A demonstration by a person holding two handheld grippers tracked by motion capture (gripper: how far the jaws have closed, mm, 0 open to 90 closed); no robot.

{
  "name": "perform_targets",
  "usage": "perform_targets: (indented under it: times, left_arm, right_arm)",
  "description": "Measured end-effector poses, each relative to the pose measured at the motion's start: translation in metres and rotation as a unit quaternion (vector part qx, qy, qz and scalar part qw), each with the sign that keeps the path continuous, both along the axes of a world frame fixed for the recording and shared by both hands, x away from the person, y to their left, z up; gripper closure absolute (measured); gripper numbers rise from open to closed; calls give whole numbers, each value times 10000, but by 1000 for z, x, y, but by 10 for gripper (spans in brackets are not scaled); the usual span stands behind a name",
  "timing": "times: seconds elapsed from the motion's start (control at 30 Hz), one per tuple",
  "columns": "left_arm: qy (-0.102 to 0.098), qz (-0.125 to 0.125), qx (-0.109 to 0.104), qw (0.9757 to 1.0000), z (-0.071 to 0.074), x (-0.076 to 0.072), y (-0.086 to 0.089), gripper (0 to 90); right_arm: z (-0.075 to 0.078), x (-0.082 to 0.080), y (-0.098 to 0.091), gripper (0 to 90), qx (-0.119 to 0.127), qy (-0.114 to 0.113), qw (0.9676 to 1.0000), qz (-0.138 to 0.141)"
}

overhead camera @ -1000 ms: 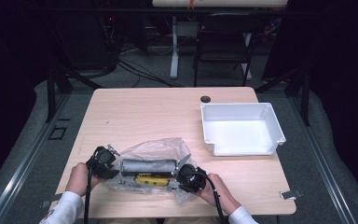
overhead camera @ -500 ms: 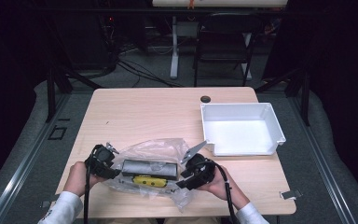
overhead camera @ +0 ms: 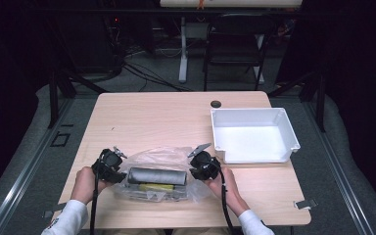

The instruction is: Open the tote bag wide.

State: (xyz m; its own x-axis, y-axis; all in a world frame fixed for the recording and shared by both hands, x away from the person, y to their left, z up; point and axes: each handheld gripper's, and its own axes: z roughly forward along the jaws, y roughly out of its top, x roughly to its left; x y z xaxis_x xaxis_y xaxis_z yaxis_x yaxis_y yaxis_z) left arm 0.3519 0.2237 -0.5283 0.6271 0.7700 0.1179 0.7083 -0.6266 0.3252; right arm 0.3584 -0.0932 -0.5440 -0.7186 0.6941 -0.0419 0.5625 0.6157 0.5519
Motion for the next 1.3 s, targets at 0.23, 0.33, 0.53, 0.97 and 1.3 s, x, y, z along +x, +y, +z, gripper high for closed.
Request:
perform_targets:
  times: [0.23, 0.33, 0.53, 0.97, 1.3]
  left_arm:
    - [-21, 24, 200, 9998, -6, 3, -3, 621]
    - [22, -8, 247, 9997, -7, 3, -4, 622]
    - [-21, -66, 351, 9994, -9, 1, -7, 620]
    - [-45, 62, 104, 9999, -3, 1, 0, 543]
    - [-46, 28, 51, 10000, -1, 0, -3, 533]
  right_arm:
    - [-12, 5, 9, 863, -556, -423, 9975, -142]
    - [-15, 6, 13, 874, -768, -679, 9944, -268]
    - [-15, 6, 15, 859, -1074, -1253, 9846, -582]
    - [47, -20, -6, 490, -76, -904, 9958, -146]
    - [73, -71, 4, 441, 818, -389, 9905, 1033]
